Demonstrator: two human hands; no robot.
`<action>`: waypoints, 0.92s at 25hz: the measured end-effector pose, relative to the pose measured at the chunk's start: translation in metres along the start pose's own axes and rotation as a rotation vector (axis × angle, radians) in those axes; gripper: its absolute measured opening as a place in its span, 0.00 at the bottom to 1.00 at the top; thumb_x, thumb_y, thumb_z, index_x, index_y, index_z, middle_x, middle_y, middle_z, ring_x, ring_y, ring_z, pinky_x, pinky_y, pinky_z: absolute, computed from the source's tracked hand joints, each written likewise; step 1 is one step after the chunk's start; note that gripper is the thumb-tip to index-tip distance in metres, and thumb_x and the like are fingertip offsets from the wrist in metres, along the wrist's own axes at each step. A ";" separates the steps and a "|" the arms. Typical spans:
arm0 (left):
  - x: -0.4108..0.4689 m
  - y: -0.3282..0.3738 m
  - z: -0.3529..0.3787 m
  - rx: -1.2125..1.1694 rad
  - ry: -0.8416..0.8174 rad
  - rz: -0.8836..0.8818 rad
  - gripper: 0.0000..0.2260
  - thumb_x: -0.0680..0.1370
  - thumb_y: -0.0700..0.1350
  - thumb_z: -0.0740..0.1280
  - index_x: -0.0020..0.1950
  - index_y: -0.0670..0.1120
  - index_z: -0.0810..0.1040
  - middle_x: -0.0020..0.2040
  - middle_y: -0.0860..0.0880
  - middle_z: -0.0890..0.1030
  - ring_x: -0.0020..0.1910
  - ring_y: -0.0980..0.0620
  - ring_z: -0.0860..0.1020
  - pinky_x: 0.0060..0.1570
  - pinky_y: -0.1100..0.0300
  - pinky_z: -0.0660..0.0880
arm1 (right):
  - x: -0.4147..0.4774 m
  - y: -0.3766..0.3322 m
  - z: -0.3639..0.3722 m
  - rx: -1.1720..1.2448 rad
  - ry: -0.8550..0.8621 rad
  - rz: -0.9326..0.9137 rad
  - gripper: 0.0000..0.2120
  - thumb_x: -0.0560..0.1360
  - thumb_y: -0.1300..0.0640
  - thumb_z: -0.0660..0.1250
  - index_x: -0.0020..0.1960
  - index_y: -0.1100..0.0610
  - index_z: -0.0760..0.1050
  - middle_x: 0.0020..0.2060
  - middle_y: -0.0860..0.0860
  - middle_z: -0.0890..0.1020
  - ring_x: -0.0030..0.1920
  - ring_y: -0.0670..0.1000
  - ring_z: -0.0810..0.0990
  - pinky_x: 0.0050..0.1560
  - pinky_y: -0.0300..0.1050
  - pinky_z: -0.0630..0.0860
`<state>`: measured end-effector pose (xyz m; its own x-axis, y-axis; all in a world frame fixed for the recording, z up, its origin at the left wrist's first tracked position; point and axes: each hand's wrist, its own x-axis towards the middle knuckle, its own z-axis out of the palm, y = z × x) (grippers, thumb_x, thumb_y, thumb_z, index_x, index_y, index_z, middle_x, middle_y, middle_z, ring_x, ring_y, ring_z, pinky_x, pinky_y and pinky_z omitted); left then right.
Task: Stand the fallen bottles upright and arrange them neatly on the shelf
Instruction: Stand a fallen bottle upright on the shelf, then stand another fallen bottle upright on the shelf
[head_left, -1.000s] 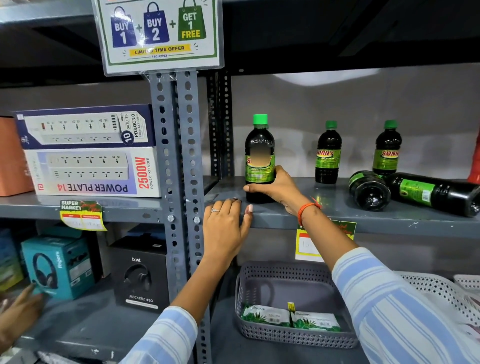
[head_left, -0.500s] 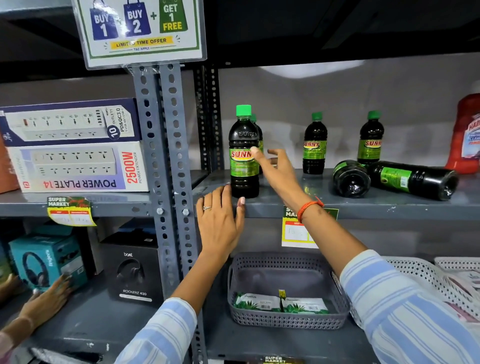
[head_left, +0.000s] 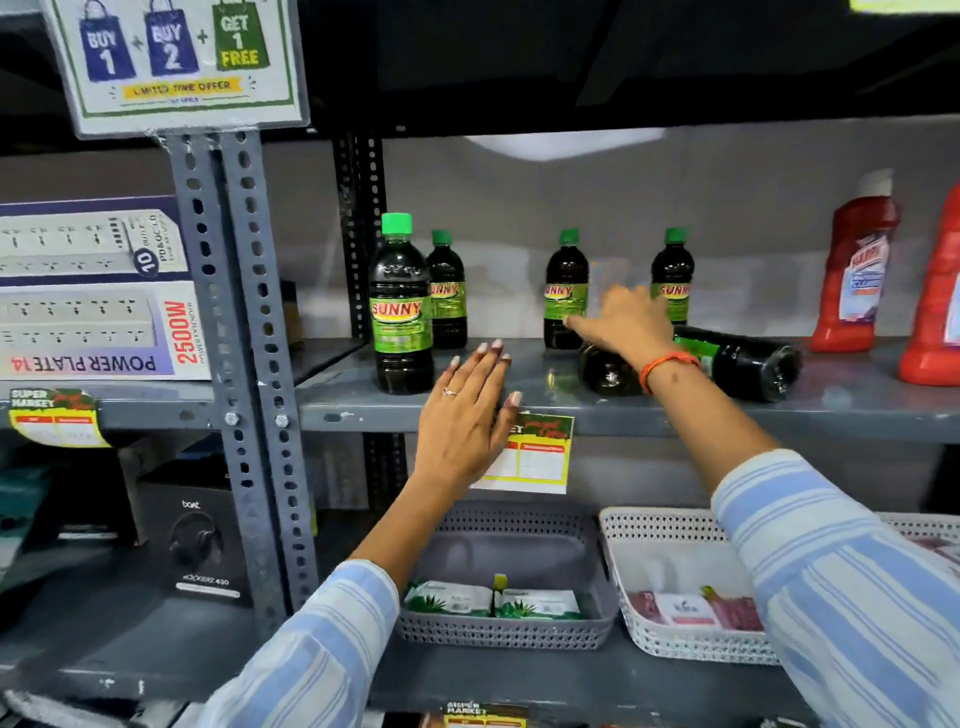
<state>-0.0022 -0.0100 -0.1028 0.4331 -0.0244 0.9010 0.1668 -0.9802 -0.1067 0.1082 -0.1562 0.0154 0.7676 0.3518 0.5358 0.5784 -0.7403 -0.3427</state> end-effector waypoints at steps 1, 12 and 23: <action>0.006 0.009 0.003 0.006 -0.035 -0.038 0.26 0.82 0.55 0.47 0.65 0.39 0.74 0.65 0.41 0.77 0.63 0.44 0.76 0.61 0.50 0.71 | 0.004 0.006 -0.006 -0.024 -0.132 0.033 0.29 0.74 0.42 0.66 0.64 0.64 0.73 0.64 0.63 0.76 0.64 0.62 0.74 0.58 0.48 0.71; 0.022 0.037 -0.002 0.111 -0.074 -0.263 0.28 0.76 0.60 0.50 0.42 0.41 0.81 0.29 0.46 0.81 0.28 0.44 0.78 0.28 0.61 0.61 | 0.022 0.017 -0.012 0.253 -0.561 0.248 0.13 0.73 0.52 0.65 0.47 0.62 0.72 0.33 0.58 0.76 0.31 0.56 0.75 0.35 0.49 0.77; 0.019 0.033 0.000 0.116 -0.135 -0.240 0.25 0.77 0.60 0.48 0.36 0.45 0.75 0.30 0.48 0.79 0.31 0.46 0.78 0.31 0.58 0.60 | 0.018 0.028 0.038 0.610 0.160 -0.044 0.63 0.64 0.47 0.79 0.78 0.60 0.36 0.76 0.61 0.56 0.70 0.65 0.69 0.62 0.57 0.72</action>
<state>0.0115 -0.0432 -0.0891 0.4817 0.2398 0.8429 0.3754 -0.9256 0.0487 0.1489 -0.1489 -0.0144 0.7162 0.2492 0.6519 0.6979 -0.2508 -0.6708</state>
